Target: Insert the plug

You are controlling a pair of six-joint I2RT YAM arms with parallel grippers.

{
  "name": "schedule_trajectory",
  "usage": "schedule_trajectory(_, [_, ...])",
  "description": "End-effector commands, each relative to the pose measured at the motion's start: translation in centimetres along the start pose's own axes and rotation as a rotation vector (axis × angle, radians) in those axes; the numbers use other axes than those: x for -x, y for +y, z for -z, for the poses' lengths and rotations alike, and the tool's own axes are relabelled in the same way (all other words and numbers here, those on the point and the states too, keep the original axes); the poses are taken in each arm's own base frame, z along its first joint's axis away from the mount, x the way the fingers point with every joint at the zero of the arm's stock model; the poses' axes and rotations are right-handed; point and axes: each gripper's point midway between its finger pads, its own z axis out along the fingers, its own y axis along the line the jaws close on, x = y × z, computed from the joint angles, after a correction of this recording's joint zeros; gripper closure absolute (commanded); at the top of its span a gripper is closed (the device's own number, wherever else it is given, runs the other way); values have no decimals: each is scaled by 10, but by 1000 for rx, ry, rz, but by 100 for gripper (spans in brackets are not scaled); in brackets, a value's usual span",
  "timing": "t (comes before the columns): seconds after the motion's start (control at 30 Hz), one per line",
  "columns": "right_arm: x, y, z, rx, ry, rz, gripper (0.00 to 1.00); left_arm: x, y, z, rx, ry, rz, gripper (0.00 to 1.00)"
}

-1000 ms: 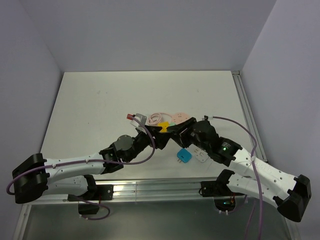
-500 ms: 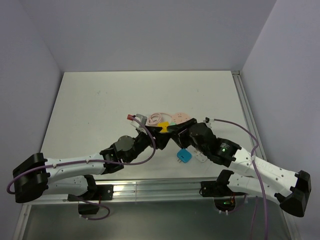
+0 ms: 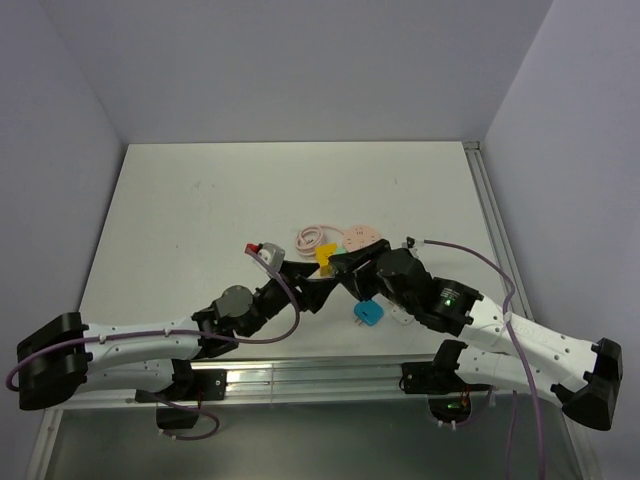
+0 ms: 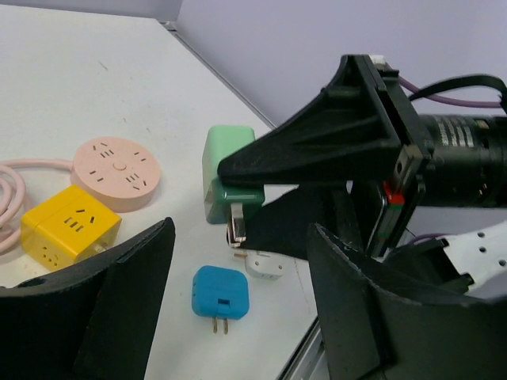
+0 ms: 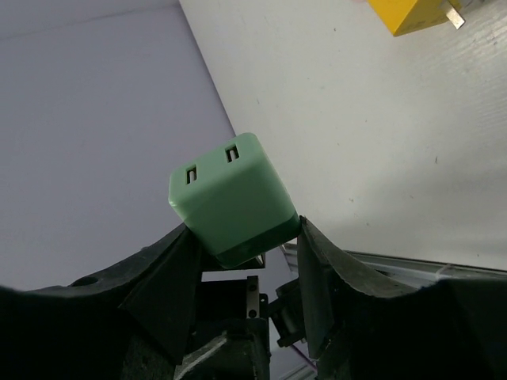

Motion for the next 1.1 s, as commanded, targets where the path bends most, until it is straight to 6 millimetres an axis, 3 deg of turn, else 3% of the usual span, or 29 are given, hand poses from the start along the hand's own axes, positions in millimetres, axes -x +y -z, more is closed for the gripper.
schedule_trajectory(0.0, [4,37,17,100,-15,-50,99,30,-23,13,-126,-116,1,27])
schedule_trajectory(0.17, [1,50,24,121,5,-42,99,27,-22,14,-129,-101,-32,26])
schedule_trajectory(0.4, [-15,49,13,101,54,-33,99,31,-28,2,-135,-119,-37,24])
schedule_trajectory(0.67, [-23,50,17,105,81,-24,99,33,-27,-10,-101,-127,-42,25])
schedule_trajectory(0.9, [-33,54,23,121,112,-16,99,35,-19,-14,-54,-147,-20,30])
schedule_trajectory(1.07, [-43,52,24,116,140,-8,99,37,-18,-16,-42,-152,-17,44])
